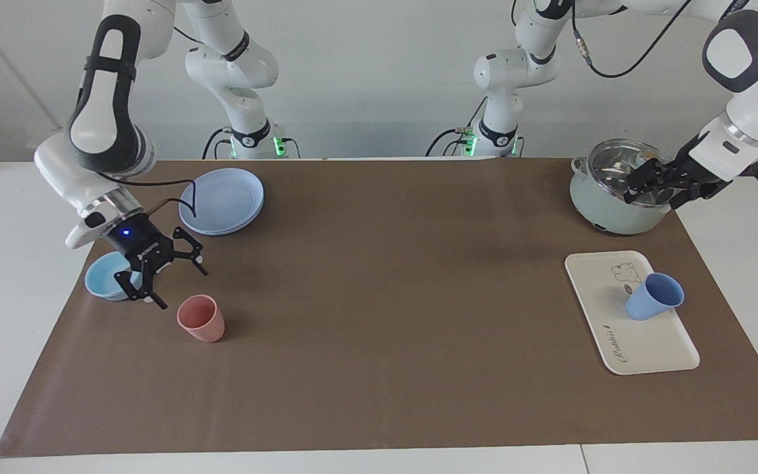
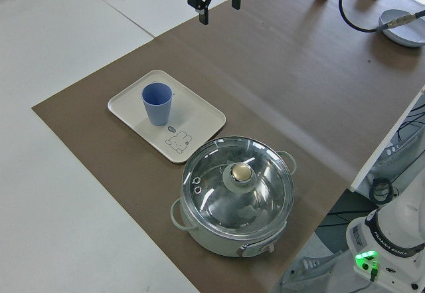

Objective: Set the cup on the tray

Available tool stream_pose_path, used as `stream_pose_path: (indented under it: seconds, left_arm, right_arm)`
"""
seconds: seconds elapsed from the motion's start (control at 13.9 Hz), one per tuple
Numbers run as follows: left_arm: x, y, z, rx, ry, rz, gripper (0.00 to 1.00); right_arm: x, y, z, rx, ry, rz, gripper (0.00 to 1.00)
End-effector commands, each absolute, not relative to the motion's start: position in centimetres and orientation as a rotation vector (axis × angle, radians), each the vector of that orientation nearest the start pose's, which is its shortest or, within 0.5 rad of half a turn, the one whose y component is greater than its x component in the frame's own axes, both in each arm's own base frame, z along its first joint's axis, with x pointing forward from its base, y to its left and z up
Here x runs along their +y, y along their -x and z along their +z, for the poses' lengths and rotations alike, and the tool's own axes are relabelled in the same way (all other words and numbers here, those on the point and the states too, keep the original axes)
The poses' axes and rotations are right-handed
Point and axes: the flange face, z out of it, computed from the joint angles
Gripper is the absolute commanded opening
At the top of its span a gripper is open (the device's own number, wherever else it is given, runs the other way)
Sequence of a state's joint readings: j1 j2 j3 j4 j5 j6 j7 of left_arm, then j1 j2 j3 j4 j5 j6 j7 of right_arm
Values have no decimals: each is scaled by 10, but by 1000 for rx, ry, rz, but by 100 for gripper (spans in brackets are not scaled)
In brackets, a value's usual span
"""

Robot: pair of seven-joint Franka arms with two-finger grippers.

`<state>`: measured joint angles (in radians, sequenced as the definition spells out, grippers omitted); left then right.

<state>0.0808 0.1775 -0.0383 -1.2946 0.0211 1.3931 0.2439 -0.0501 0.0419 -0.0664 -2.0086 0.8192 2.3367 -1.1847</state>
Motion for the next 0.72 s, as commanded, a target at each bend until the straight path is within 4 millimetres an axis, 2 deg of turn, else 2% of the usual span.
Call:
stream_pose_path:
  seconds: [0.0,0.22,0.43,0.5,0.65]
  left_arm:
    - [25,-562,639,319,3082,155,100]
    - [12,-556,638,328,3078,125,100]
    - [-11,-562,641,243,3081,40,100]
    - [-18,-564,639,223,3085,19,100]
    - [-24,-562,630,230,3085,-39,100]
  right_arm:
    - [-21,-581,496,-678,2686,-741,100]
    - [12,-572,517,-575,2821,-642,100]
    - [31,-563,532,-480,2964,-497,100]
    - [37,-561,541,-437,3033,-428,100]
    - [62,-556,555,-348,3139,-312,100]
